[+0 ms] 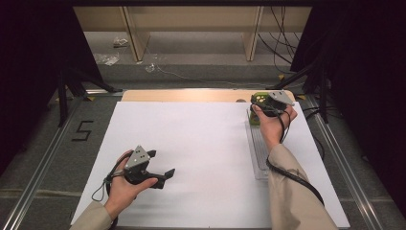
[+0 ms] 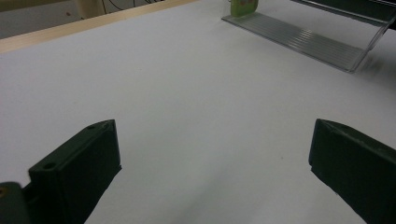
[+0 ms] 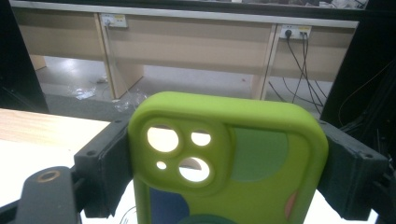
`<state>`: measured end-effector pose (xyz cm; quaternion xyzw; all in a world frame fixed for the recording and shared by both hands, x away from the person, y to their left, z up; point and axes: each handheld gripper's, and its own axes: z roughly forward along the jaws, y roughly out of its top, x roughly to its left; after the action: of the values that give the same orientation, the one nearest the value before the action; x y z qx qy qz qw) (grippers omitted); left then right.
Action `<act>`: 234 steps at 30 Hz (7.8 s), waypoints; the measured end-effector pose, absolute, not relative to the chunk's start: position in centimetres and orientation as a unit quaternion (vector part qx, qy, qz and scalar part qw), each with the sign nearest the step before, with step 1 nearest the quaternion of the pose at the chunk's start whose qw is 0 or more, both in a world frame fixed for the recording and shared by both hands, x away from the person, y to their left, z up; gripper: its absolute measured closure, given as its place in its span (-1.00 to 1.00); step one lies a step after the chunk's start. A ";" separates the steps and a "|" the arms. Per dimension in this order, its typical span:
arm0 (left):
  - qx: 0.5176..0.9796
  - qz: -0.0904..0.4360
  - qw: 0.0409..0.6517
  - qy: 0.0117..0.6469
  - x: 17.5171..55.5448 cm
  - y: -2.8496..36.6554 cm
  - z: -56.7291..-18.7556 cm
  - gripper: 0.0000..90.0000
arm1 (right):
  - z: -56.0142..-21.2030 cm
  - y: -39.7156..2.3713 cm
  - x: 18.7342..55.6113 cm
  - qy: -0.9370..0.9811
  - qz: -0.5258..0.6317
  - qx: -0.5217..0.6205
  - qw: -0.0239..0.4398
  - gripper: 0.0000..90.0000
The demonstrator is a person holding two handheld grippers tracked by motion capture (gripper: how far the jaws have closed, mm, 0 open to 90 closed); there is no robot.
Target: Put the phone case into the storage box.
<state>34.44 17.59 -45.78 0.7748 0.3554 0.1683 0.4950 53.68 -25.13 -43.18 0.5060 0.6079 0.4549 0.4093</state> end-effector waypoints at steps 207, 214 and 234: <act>0.774 0.169 0.495 0.357 34.5 17.5 -45.7 -0.97 | -41.5 -26.2 41.4 0.710 0.480 0.432 0.279 -0.65; 0.774 0.169 0.494 0.357 34.5 17.5 -45.7 -0.97 | -41.5 -26.3 40.8 0.713 0.485 0.425 0.277 -0.65; 0.774 0.169 0.493 0.358 34.5 17.5 -45.7 -0.96 | -41.6 -27.1 38.8 0.715 0.490 0.417 0.272 -0.64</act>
<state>34.48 17.52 -45.72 0.7743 0.3585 0.1695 0.4932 38.82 -27.11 -41.61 0.4174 0.7153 0.4900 0.2721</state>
